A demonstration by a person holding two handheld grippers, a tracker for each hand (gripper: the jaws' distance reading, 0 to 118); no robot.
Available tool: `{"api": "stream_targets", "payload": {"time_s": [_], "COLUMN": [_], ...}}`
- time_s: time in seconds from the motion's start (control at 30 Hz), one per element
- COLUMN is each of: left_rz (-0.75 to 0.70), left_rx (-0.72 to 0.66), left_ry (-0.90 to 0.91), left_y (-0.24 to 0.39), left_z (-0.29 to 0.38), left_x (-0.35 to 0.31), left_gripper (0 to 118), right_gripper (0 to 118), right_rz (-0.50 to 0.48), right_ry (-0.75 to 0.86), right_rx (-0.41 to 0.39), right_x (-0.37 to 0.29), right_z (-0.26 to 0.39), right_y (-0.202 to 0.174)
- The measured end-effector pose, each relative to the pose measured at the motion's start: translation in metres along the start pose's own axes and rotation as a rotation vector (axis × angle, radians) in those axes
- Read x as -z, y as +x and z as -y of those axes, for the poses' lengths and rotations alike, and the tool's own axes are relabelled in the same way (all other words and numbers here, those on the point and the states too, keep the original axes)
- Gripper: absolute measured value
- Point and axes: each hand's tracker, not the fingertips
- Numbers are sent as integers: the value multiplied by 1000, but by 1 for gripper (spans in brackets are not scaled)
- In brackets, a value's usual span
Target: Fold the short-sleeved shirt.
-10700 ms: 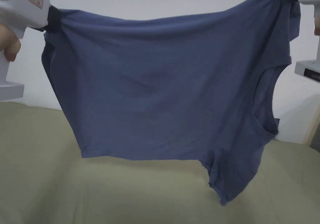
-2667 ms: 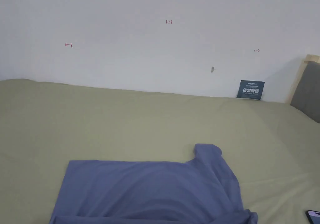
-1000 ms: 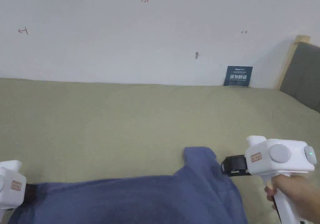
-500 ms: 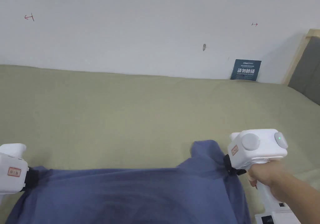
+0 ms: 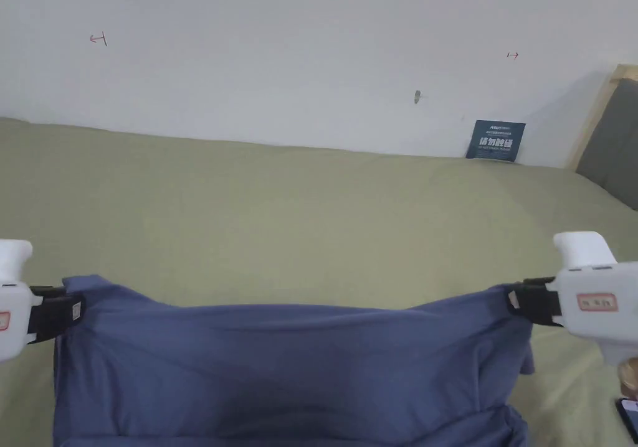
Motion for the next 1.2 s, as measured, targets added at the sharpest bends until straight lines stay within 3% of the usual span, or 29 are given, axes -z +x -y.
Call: {"api": "stream_targets", "payload": {"time_s": [0.1,0.2,0.47,0.6,0.77,0.8,0.83,0.87,0.9,0.93,1.13,1.17,1.2], "left_rz": [-3,4,-60,-83,-63,-55,-66,-82,-86,-86,-85,-82,-63], "left_rx": [-15,-27,-44,-153,-183,-200,-211,-226,-242,-266,-294,-274,-246], "left_ry": [9,13,-92,-153,-133,-136,-138,-147,-145,-111,8,19,30], "left_y": [-1,-4,-9,-19,-22,-35,-37,-39,-41,-38,-23,-17,-9], "left_z": [29,70,167,192,197,201,196,190,184,178,129,124,121], "left_x": [-30,-51,-53,-36,-35,-34,-38,-43,-51,-68,-116,-119,-123], "left_gripper": [4,4,4,4,6,22,49,77,94,94,93,90,78], "right_gripper": [0,0,0,0,0,11,29,55,89,99,97,96,88], "right_rz": [-8,-15,-15,3,20,15,16,36,80,88,111,112,110], "right_ry": [-21,-70,-277,-258,-289,-293,-296,-297,-279,-250,-92,-85,-84], "right_rx": [17,88,227,194,170,174,177,166,130,113,151,149,146], "right_x": [-31,-50,-30,-14,-12,-13,-16,-20,-31,-38,-66,-69,-69], "right_z": [37,87,199,214,216,213,208,204,197,190,146,141,137], "right_y": [0,-1,8,10,1,3,4,3,-4,-5,-28,-36,-42]}}
